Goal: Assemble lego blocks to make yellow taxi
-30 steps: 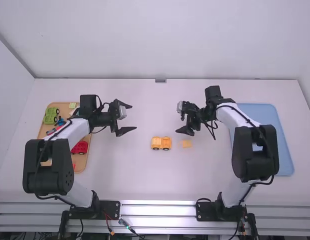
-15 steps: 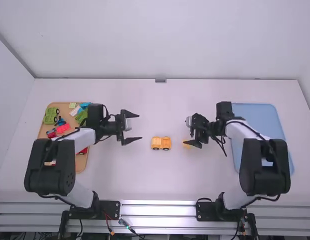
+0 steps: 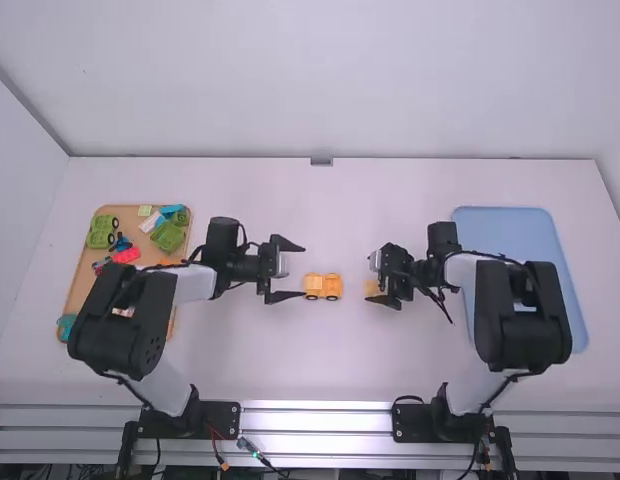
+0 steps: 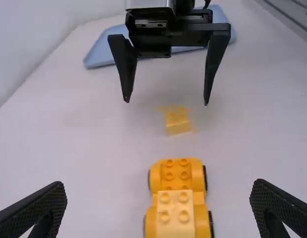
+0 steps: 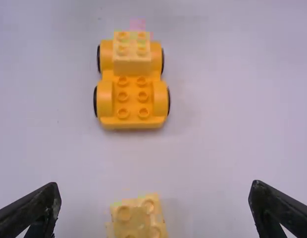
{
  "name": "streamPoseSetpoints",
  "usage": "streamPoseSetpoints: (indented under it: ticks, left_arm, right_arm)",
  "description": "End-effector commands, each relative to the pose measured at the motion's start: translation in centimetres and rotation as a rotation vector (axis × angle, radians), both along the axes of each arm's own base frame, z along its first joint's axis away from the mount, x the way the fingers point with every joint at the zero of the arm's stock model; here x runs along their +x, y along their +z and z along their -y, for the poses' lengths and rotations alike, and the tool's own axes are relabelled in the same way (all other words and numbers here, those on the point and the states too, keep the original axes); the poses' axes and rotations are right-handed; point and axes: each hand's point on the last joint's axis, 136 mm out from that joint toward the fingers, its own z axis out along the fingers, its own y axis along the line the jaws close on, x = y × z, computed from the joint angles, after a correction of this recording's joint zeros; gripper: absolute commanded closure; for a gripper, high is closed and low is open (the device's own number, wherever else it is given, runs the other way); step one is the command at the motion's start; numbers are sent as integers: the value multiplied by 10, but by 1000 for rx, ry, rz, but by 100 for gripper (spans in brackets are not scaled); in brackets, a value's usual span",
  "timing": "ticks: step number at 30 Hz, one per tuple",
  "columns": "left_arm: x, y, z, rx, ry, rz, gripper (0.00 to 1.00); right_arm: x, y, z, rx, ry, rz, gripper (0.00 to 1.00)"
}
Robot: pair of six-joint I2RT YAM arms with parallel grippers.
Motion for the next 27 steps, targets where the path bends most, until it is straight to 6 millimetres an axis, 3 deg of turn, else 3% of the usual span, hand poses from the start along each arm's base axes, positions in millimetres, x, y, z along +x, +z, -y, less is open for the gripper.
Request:
streamPoseSetpoints:
  ticks: [1,8,14,17,18,21,24,27]
  left_arm:
    - [3,0,9,-19,-23,-36,1]
    - [10,-2,11,-22,-22,-57,1]
    - [9,-2,12,-22,-23,-59,1]
    - [9,-2,12,-21,-23,-62,1]
    - [10,-2,10,-21,-19,-63,1]
    - [9,-2,12,-21,-23,-63,1]
    - [9,-2,12,-22,-24,-60,1]
    - [9,-2,12,-22,-24,-58,1]
  right_arm:
    - [-6,-11,3,14,37,18,1]
    - [2,-30,12,28,29,-11,0]
    - [5,-35,6,93,80,-40,2]
    - [0,-33,5,105,137,-41,10]
    - [-1,-32,6,103,152,-47,20]
    - [1,-28,6,104,155,-57,37]
    - [3,-31,5,94,140,-67,44]
    - [2,-39,8,62,120,-86,44]
